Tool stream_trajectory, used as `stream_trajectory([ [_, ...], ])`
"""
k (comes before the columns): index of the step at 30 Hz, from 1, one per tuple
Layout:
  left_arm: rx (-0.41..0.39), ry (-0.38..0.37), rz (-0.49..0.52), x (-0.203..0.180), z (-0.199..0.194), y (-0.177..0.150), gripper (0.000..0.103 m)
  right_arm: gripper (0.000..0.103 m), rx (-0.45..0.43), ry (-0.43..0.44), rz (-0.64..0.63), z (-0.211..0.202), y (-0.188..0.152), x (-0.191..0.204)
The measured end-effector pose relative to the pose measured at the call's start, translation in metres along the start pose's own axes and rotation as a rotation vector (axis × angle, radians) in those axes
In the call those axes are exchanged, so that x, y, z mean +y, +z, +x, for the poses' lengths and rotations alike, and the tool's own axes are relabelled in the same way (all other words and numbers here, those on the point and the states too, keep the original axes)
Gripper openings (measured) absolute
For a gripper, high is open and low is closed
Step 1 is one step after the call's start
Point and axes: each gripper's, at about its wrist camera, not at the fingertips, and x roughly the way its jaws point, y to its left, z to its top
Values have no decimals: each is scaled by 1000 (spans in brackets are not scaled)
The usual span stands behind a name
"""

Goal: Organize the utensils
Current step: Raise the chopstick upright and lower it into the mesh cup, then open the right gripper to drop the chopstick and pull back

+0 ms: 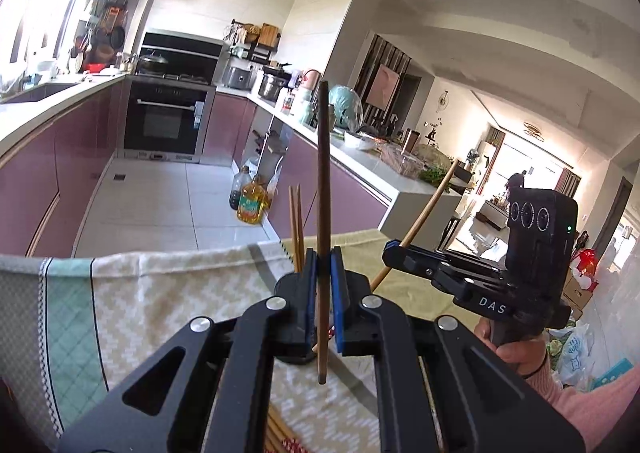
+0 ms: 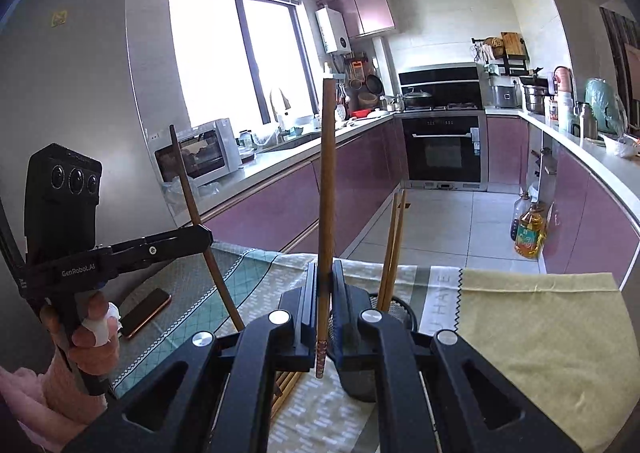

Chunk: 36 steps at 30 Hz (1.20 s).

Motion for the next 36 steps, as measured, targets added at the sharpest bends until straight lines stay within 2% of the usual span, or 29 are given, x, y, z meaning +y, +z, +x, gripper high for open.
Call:
stream_trajectory([
  [8, -50, 18, 37, -13, 19, 32, 7, 6, -53, -40, -15, 3, 24, -12],
  [14, -32, 52, 50, -15, 42, 38, 7, 6, -54, -51, -9, 16, 26, -20],
  [20, 37, 105, 74, -13, 70, 23, 7, 6, 11, -68, -5, 35, 13, -26],
  [31, 189, 108, 66, 4, 106, -9, 7, 6, 224, -68, 21, 75, -13, -34],
  [36, 212, 124, 61, 11, 117, -11, 8, 6, 270, -71, 50, 89, -19, -41],
])
